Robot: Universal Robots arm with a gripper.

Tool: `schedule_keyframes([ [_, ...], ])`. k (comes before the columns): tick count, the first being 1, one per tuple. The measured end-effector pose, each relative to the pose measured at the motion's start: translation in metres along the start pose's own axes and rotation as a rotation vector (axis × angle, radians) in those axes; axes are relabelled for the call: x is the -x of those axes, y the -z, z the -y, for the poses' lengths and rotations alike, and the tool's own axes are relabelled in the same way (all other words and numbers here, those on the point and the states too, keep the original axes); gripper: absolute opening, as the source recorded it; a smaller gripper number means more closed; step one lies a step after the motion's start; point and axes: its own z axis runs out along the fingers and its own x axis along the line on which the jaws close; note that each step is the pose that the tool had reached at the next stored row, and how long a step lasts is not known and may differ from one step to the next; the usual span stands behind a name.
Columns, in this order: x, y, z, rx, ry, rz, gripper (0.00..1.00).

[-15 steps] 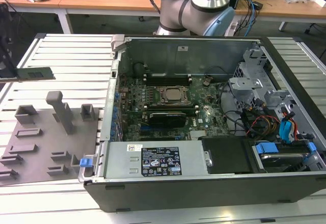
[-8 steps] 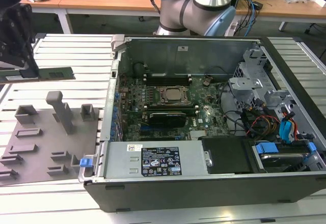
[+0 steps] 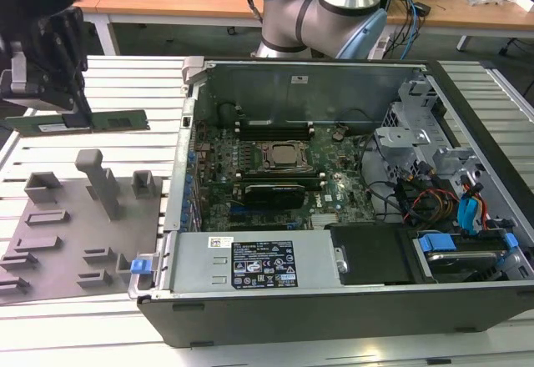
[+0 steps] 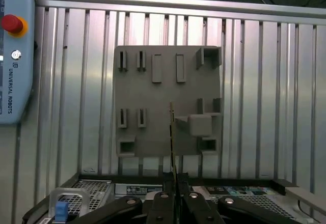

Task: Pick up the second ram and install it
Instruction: 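Pick up the second ram and move it above second insertion slot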

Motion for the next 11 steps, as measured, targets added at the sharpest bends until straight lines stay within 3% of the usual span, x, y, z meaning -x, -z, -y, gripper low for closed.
schedule_keyframes([
  [7, -0.0013, 0.0017, 0.0374, 0.0009, 0.000, -0.0001, 0.13],
  [11, -0.0018, 0.0022, 0.0513, 0.0010, 0.000, 0.0000, 0.13],
])
